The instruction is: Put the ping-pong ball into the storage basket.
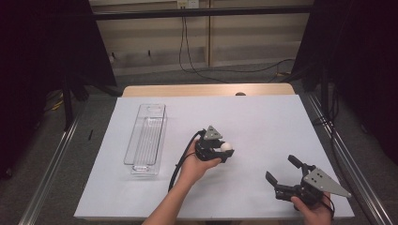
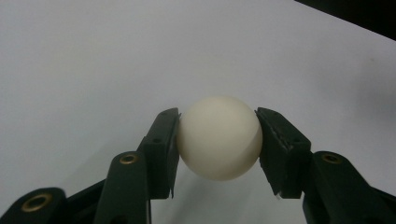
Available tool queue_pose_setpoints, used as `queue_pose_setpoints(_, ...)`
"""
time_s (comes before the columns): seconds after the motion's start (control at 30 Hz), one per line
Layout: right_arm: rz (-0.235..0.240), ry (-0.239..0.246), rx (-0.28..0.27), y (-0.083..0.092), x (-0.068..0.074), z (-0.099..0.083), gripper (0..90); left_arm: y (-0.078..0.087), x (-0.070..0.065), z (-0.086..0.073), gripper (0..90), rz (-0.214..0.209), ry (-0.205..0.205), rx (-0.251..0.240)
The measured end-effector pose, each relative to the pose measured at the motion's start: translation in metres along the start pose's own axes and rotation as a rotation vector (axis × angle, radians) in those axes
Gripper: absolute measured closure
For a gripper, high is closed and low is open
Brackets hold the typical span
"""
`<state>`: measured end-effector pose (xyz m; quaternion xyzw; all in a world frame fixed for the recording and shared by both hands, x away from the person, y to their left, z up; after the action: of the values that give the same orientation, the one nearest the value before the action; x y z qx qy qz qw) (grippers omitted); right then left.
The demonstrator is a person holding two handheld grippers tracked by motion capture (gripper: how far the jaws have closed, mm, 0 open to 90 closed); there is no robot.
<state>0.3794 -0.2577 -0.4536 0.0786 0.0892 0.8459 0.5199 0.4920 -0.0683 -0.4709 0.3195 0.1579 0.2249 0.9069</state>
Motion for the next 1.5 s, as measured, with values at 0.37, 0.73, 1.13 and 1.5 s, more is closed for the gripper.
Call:
queue_pose_setpoints(0.37, 0.004, 0.003, 0.001, 0.0, 0.0, 0.0, 2.3, 0.005, 0.003, -0.004, 51.3, 0.007, 0.005, 0.005)
queue_pose_setpoints(0.73, 0.003, 0.004, 0.001, -0.001, 0.001, 0.0, 2.3, 0.014, 0.007, -0.008, 51.3, 0.014, 0.005, -0.009)
queue_pose_setpoints(1.13, 0.002, 0.003, 0.0, -0.001, 0.0, 0.0, 2.3, 0.019, 0.009, -0.012, 51.2, 0.019, 0.019, -0.007)
queue_pose_setpoints(1.5, 0.001, 0.001, -0.002, -0.001, 0.001, 0.0, 2.3, 0.024, 0.014, -0.015, 51.3, 0.031, 0.027, -0.014)
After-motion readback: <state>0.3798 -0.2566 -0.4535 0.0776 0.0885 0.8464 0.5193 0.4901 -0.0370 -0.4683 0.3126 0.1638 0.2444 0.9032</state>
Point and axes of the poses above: each handheld gripper's, and its own axes: y roughly backward along the jaws, z roughly out of its top, x roughly to its left, the point moved 8 cm from there along -y, roughly forward along the jaws, and after that the axes turned 5 degrees about x, right-handed, at the moved point
